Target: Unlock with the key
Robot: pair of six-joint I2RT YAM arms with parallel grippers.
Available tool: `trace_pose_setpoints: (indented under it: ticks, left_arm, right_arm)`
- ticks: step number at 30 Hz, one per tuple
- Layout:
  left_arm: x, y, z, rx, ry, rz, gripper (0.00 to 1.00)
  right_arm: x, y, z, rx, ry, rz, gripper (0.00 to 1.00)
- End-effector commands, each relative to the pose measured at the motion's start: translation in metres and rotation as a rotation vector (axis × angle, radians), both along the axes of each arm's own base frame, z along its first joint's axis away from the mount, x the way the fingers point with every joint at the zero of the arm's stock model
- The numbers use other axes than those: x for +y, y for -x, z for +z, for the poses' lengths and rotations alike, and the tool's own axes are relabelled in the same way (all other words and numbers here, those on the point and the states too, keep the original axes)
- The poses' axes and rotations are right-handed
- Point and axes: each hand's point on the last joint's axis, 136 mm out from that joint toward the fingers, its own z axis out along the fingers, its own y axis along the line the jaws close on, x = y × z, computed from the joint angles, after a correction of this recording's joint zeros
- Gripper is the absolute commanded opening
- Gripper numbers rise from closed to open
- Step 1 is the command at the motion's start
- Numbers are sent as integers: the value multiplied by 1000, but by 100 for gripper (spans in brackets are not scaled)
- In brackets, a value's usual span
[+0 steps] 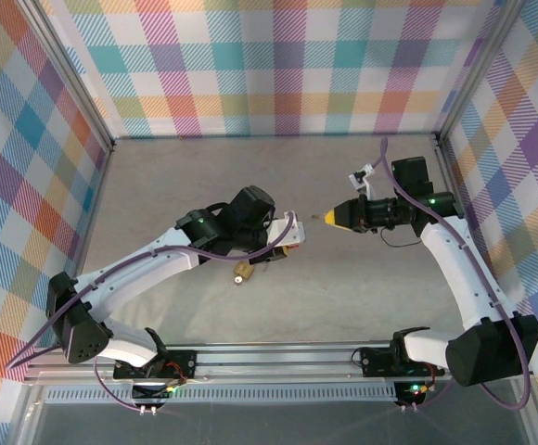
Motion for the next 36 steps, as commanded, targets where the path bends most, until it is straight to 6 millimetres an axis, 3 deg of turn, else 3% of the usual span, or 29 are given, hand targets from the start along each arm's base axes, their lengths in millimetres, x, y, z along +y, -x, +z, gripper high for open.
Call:
trace_pose_setpoints:
  ticks: [1, 8, 20, 36]
  left_arm:
    - [-5, 3, 18, -65, 39, -25, 21]
    - [-11, 6, 19, -51, 47, -41, 21]
    - [-12, 5, 16, -34, 19, -48, 20]
    - [-12, 11, 13, -30, 9, -71, 19]
  right_arm:
    - [1, 12, 15, -32, -48, 48, 0]
    - [9, 28, 18, -12, -119, 121, 0]
    - [22, 52, -13, 52, -50, 198, 0]
    - [30, 45, -27, 83, -33, 211, 0]
